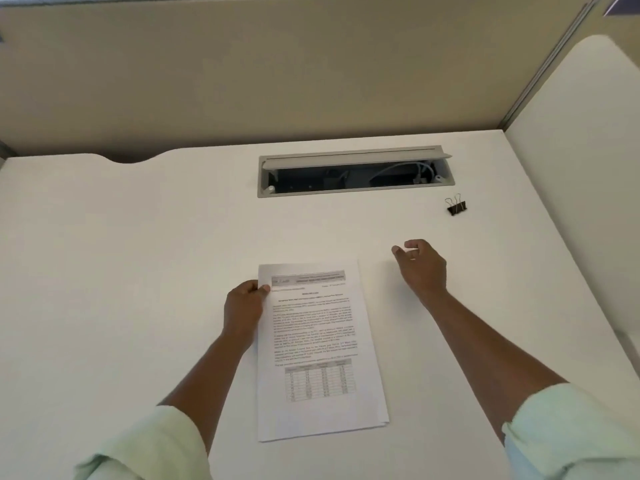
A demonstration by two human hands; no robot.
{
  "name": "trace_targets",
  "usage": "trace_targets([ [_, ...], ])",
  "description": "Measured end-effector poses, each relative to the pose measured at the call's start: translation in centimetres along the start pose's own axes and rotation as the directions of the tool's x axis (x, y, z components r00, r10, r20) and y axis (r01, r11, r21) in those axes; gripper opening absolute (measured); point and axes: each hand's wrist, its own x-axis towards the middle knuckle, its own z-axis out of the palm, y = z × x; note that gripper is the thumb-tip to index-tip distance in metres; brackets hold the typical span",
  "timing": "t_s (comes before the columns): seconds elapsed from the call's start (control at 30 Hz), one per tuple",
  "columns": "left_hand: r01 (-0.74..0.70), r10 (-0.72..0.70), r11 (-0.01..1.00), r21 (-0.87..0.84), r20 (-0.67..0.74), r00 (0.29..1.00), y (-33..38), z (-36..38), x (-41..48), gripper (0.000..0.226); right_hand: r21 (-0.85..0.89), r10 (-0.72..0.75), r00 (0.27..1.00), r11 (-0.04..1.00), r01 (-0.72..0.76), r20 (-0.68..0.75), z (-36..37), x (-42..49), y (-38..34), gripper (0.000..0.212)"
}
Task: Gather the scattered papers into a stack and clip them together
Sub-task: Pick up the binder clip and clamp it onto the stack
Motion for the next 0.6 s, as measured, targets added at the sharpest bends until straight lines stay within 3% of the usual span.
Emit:
trace_targets([
  [0.2,-0.017,0.017,1.000,0.017,0.000,1.000,0.4,1.9,0.6,0.014,-0.036,0.061,0.979,0.997,-0.069,-0.192,-5.0,8.8,1.6,0.053],
  [0.4,-0.051,0.052,0.999,-0.017,0.043,0.998,1.2,3.5,0.7,0.012,-0.135,0.082,0.966,0.984,-0.117,-0.245,-6.7,13.9,1.8,0.069],
  [0.5,-0.044,0.047,0.997,-0.062,0.056,0.997,1.1,3.9,1.1,0.011,-0.200,0.036,0.976,0.977,-0.080,-0.216,-6.9,16.0,1.6,0.059],
  [0.6,-0.018,0.024,0.996,-0.083,0.076,0.997,0.6,3.8,1.9,0.011,-0.175,0.013,0.980,0.983,-0.049,-0.198,-6.8,17.2,1.4,0.031],
])
